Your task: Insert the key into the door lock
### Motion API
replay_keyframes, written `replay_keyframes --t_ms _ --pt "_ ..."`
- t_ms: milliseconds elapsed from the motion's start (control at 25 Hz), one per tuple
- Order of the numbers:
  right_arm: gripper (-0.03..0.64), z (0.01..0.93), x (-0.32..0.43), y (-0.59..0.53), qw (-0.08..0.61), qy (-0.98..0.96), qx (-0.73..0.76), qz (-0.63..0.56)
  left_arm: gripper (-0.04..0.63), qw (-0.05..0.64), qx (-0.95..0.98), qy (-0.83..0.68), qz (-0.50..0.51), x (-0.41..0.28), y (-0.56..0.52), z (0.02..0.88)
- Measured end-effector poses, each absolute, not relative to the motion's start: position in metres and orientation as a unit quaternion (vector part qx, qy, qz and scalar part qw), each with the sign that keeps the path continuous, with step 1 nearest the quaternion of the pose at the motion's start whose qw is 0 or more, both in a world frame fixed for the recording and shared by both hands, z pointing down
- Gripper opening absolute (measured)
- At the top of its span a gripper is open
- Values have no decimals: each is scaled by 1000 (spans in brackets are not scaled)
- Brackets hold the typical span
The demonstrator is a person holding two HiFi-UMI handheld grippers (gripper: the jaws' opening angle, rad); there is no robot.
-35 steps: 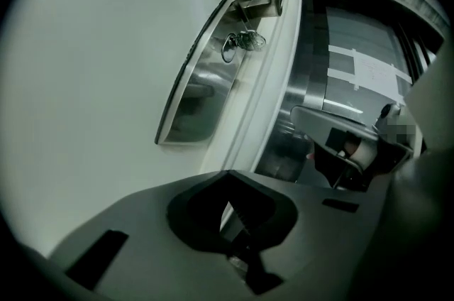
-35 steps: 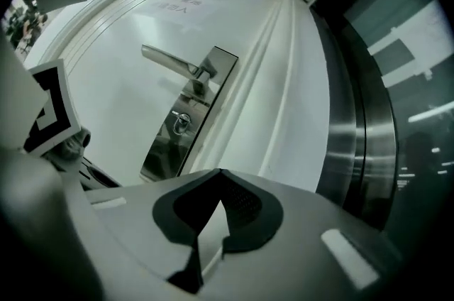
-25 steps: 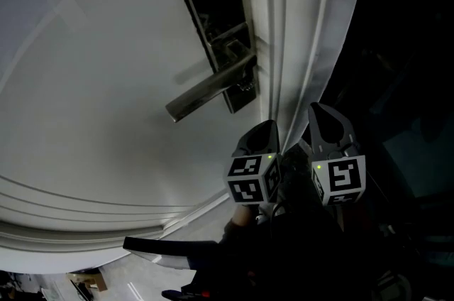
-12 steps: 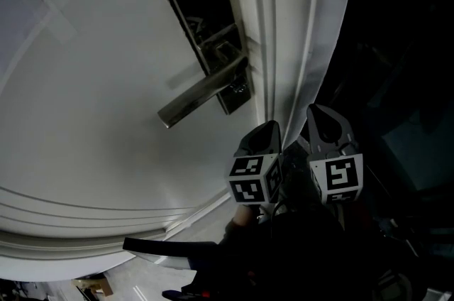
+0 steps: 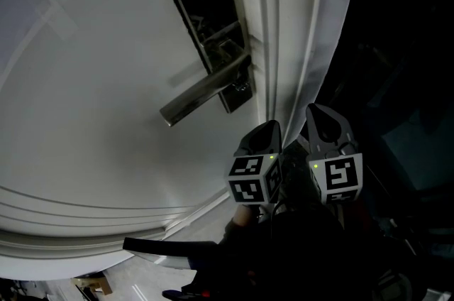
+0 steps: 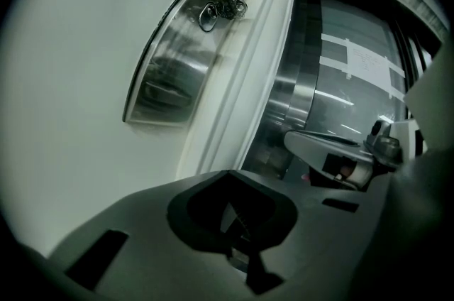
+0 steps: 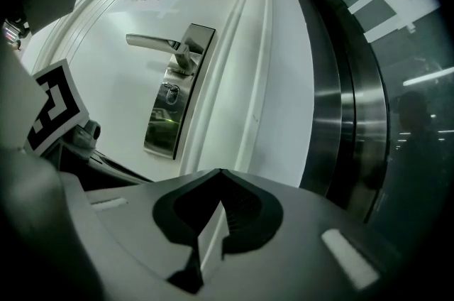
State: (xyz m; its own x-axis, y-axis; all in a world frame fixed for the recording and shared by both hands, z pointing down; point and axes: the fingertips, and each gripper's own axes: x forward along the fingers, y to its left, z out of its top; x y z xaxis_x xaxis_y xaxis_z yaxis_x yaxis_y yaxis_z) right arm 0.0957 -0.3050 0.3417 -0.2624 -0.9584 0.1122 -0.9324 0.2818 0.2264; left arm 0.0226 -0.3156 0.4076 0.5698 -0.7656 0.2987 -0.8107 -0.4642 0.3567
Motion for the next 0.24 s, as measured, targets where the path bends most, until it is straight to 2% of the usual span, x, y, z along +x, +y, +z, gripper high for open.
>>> replay_keyframes --t_ms 240 --pt "0 342 97 -304 115 -790 599 -55 0 234 855 -460 47 23 -316 408"
